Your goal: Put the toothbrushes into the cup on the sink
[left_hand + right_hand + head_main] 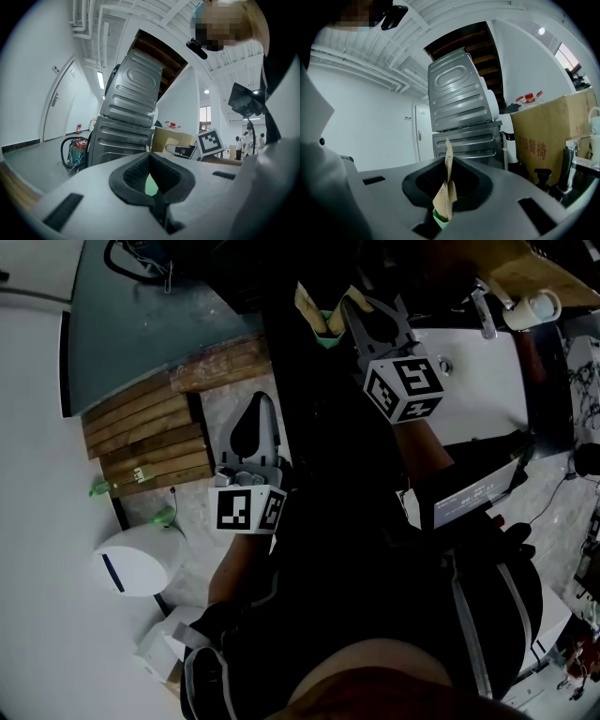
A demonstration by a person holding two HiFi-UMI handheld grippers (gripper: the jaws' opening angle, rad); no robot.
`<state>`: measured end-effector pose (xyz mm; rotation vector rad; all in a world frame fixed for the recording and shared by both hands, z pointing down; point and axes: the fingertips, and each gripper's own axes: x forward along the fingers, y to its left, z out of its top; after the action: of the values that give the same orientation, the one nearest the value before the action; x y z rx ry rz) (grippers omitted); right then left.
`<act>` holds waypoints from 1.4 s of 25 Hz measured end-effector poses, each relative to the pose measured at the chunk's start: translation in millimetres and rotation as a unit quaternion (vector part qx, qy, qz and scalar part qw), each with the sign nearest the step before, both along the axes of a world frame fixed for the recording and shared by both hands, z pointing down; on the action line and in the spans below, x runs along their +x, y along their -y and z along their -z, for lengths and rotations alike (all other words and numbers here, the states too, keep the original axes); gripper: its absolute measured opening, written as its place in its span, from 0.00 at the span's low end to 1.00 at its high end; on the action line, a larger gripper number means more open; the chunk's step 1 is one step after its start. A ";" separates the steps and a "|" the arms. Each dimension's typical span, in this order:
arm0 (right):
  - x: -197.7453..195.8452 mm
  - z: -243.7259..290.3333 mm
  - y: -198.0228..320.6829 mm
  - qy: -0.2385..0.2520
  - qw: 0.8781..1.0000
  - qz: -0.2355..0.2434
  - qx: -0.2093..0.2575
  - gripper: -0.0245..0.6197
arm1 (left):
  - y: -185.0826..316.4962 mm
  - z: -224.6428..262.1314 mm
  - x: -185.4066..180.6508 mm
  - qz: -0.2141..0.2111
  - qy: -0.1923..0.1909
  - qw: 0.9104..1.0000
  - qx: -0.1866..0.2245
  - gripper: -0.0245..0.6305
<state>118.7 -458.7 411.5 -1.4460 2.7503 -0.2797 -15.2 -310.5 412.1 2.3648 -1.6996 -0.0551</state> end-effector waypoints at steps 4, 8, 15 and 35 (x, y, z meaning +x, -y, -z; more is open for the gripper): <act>-0.4 -13.3 1.5 -0.010 1.000 0.000 -0.002 0.11 | -1.7 -5.9 4.9 -0.007 0.003 1.000 -0.003 0.05; -2.9 -23.2 3.6 -0.020 1.000 0.005 0.000 0.11 | -4.2 -12.2 9.6 -0.010 0.007 1.000 -0.006 0.05; -7.6 -40.8 4.0 -0.037 0.999 0.008 -0.011 0.11 | -16.0 -10.6 12.0 -0.011 0.014 1.000 -0.004 0.05; -6.8 -43.9 6.0 -0.062 0.998 -0.010 -0.005 0.11 | -27.8 -0.8 -0.8 -0.004 0.030 1.000 0.008 0.05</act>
<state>111.9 -464.7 455.4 -1.5443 2.8326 -0.2103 -16.0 -282.7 412.8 2.4081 -1.7230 0.0033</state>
